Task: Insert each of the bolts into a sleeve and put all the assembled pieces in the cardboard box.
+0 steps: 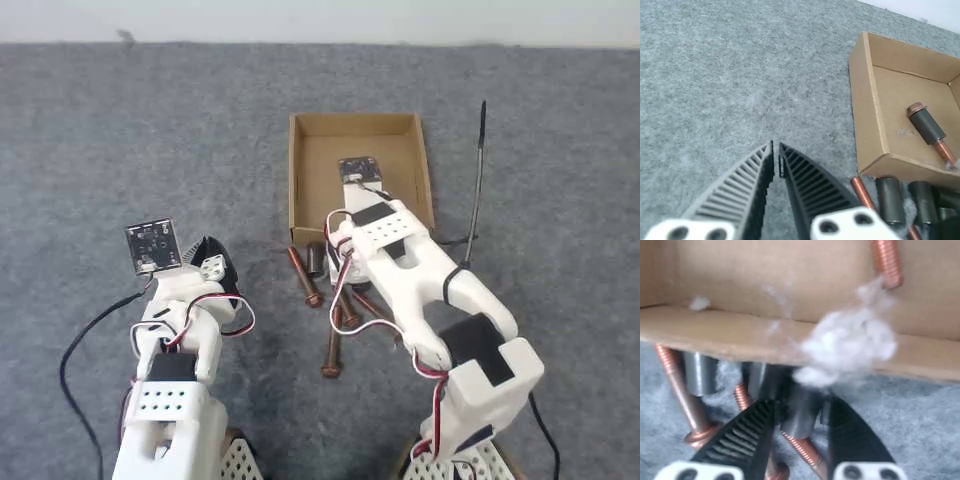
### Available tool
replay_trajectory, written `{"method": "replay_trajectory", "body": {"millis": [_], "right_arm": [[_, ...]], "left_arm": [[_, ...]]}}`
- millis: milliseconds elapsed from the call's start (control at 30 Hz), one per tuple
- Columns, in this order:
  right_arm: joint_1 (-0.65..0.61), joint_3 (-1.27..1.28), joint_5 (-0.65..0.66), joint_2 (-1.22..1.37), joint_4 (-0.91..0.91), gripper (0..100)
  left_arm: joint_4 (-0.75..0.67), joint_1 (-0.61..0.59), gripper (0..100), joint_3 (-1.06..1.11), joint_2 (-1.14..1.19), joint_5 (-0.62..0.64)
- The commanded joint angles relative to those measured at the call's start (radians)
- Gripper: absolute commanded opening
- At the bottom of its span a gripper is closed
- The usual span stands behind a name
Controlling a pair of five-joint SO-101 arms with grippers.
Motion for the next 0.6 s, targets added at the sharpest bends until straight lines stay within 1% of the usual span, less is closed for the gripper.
{"method": "replay_trajectory", "body": {"millis": [0,100,233,333,433,567], "right_arm": [[-0.004,-0.064,0.006,-0.002,-0.007,0.6],[-0.005,-0.075,0.049,-0.004,0.036,0.8],[-0.001,-0.117,0.081,-0.047,0.162,0.6],[0.041,-0.118,0.126,-0.137,0.243,0.6],[0.12,-0.107,0.152,-0.234,0.3,0.6],[0.282,-0.04,0.167,-0.331,0.3,0.6]], "left_arm": [[0.0,-0.003,1,-0.01,-0.003,-0.009],[0.0,-0.003,1,-0.01,-0.003,-0.009],[0.0,-0.003,1,-0.01,-0.003,-0.009],[0.0,-0.003,1,-0.01,-0.003,-0.009],[0.002,-0.003,1,-0.012,-0.003,-0.009],[0.005,-0.003,1,-0.013,-0.003,-0.011]]}}
